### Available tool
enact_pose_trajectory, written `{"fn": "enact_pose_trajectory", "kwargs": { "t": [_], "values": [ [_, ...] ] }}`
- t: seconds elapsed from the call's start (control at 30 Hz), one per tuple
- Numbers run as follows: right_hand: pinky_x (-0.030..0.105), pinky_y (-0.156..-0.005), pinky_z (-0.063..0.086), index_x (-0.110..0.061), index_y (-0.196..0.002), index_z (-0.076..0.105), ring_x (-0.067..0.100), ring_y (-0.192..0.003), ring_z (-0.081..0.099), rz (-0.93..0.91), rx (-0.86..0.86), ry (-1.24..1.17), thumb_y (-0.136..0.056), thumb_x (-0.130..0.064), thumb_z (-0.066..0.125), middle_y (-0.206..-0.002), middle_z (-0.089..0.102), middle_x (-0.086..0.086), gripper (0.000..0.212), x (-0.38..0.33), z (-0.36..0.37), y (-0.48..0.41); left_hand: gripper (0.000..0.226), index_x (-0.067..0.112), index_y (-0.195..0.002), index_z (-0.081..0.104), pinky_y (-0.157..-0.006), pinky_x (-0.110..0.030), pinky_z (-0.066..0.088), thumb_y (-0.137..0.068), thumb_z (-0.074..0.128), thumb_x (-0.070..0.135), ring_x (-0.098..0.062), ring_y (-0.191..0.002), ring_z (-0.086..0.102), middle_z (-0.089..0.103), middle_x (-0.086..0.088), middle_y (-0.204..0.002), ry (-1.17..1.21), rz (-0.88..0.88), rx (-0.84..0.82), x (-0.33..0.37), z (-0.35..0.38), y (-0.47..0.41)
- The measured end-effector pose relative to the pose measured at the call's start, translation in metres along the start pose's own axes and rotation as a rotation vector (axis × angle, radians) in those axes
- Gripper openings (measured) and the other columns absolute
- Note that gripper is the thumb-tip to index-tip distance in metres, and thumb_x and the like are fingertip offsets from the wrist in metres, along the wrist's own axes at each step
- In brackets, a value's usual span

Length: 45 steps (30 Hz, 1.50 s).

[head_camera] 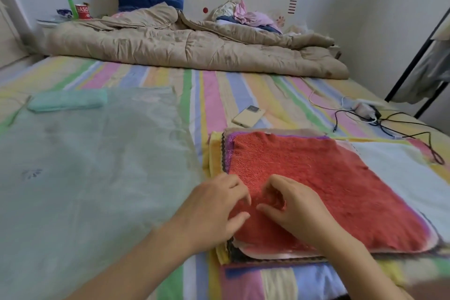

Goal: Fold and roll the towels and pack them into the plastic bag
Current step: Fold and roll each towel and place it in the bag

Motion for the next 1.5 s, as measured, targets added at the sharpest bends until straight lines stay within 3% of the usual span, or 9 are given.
{"fn": "enact_pose_trajectory", "kwargs": {
  "t": [0.1, 0.3, 0.5, 0.67, 0.83, 0.93, 1.07, 1.33, 1.5],
  "values": [
    [0.025, -0.062, 0.040, -0.037, -0.075, 0.048, -0.002, -0.074, 0.046, -0.028, -0.112, 0.025, -0.071, -0.054, 0.066, -0.072, 0.051, -0.018, 0.025, 0.017, -0.001, 0.013, 0.029, 0.030, -0.094, 0.056, -0.084, -0.025, 0.040, -0.075, 0.060, 0.051, -0.009, -0.094, 0.049, 0.055, 0.013, -0.099, 0.019, 0.166, -0.087, 0.025, 0.032, -0.003],
    [0.022, -0.077, 0.043, -0.036, -0.096, 0.057, -0.001, -0.093, 0.042, -0.168, -0.262, 0.051, -0.067, -0.068, 0.061, -0.096, 0.050, -0.022, 0.043, 0.020, 0.011, 0.041, 0.025, 0.029, -0.091, 0.056, -0.080, -0.031, 0.048, -0.071, 0.062, 0.043, -0.008, -0.094, 0.054, 0.059, 0.014, -0.098, 0.129, 0.116, -0.127, 0.013, 0.050, 0.002],
    [0.032, -0.077, 0.050, -0.033, -0.090, 0.068, 0.001, -0.092, 0.055, -0.153, -0.157, -0.061, -0.082, -0.040, 0.055, -0.093, 0.062, -0.021, 0.017, 0.029, 0.000, 0.045, 0.010, 0.026, -0.085, 0.071, -0.083, -0.007, 0.041, -0.078, 0.063, 0.026, 0.013, -0.095, 0.057, 0.069, 0.018, -0.106, 0.311, -0.020, -0.160, -0.004, 0.048, -0.002],
    [0.027, -0.061, 0.046, -0.033, -0.088, 0.061, 0.009, -0.078, 0.054, -0.159, 0.032, 0.254, -0.076, -0.063, 0.053, -0.083, 0.056, -0.016, 0.033, 0.019, -0.013, 0.063, 0.008, 0.030, -0.081, 0.067, -0.078, -0.027, 0.052, -0.080, 0.060, 0.029, 0.001, -0.082, 0.064, 0.070, 0.017, -0.084, 0.363, -0.192, -0.063, -0.014, 0.040, -0.010],
    [0.033, -0.056, 0.044, -0.024, -0.081, 0.059, 0.021, -0.071, 0.059, 0.023, 0.132, 0.378, -0.072, -0.028, 0.066, -0.076, 0.059, -0.009, 0.013, 0.067, -0.037, 0.080, 0.013, 0.029, -0.080, 0.064, -0.071, -0.018, 0.046, -0.090, 0.064, 0.020, -0.001, -0.077, 0.061, 0.067, 0.011, -0.078, 0.425, -0.421, 0.187, -0.036, 0.032, -0.018],
    [0.035, -0.058, 0.049, -0.024, -0.087, 0.064, 0.026, -0.076, 0.065, 0.194, 0.133, 0.384, -0.054, -0.013, 0.075, -0.080, 0.068, -0.007, 0.036, 0.112, -0.062, 0.089, 0.008, 0.026, -0.084, 0.066, -0.074, -0.028, 0.050, -0.090, 0.063, 0.022, -0.009, -0.079, 0.064, 0.068, 0.008, -0.078, 0.439, -0.524, 0.294, -0.048, 0.032, -0.021],
    [0.034, -0.063, 0.050, -0.029, -0.094, 0.066, 0.026, -0.082, 0.067, 0.413, 0.226, 0.263, -0.068, -0.014, 0.073, -0.085, 0.072, -0.008, 0.032, 0.165, -0.095, 0.101, 0.007, 0.024, -0.087, 0.065, -0.074, -0.032, 0.052, -0.092, 0.061, 0.025, -0.009, -0.081, 0.063, 0.066, 0.011, -0.080, 0.361, -0.624, 0.411, -0.056, 0.025, -0.028],
    [0.032, -0.066, 0.045, -0.024, -0.078, 0.071, 0.013, -0.071, 0.060, 0.620, 0.398, -0.495, -0.086, -0.015, 0.066, -0.076, 0.070, -0.002, 0.013, 0.250, -0.096, 0.081, 0.007, 0.020, -0.085, 0.063, -0.065, -0.027, 0.039, -0.092, 0.060, 0.020, -0.013, -0.073, 0.058, 0.062, 0.011, -0.072, 0.210, -0.618, 0.490, -0.068, 0.016, -0.065],
    [0.028, -0.061, 0.042, -0.020, -0.074, 0.069, 0.014, -0.071, 0.058, 0.678, 0.454, -0.547, -0.088, -0.030, 0.065, -0.072, 0.067, -0.002, 0.018, 0.283, -0.093, 0.032, 0.007, 0.020, -0.086, 0.064, -0.065, -0.029, 0.040, -0.092, 0.061, 0.021, -0.019, -0.076, 0.061, 0.065, 0.005, -0.078, 0.130, -0.643, 0.439, -0.096, 0.019, -0.101]
  ]
}}
Point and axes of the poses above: each hand's wrist, its own y-axis away from the middle knuckle, its own z-axis out of the palm, x = y × z, the point moved 9 cm from there along -y, towards the middle knuckle
